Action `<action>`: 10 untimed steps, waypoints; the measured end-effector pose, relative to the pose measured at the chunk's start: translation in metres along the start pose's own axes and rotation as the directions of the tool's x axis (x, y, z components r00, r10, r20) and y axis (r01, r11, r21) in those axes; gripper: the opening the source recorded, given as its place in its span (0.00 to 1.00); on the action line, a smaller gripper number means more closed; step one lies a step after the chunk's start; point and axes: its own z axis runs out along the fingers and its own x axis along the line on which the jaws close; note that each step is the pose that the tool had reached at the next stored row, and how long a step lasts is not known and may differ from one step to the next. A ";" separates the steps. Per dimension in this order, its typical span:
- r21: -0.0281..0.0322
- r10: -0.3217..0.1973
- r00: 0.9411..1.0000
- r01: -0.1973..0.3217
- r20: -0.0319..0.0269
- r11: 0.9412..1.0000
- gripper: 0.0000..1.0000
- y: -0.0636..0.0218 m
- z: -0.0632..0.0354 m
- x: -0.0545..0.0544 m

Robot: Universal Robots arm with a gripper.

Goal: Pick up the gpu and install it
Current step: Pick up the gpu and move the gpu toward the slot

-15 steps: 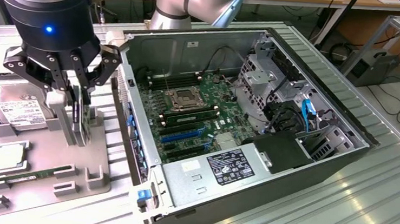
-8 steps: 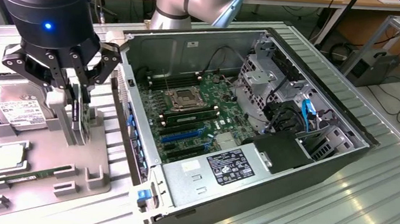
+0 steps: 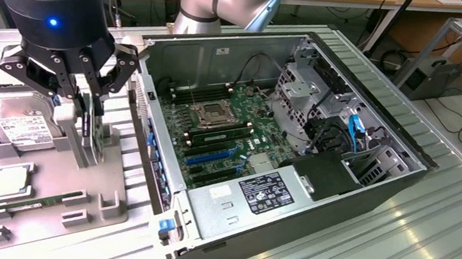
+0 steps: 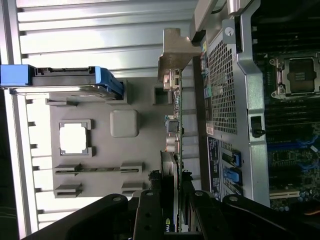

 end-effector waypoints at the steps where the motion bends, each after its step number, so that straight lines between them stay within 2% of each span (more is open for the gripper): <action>1: 0.000 0.000 1.000 0.000 0.000 1.000 0.26 0.0000 -0.0005 0.000; 10: 0.000 0.000 1.000 0.000 0.000 1.000 0.26 0.0002 -0.0046 0.000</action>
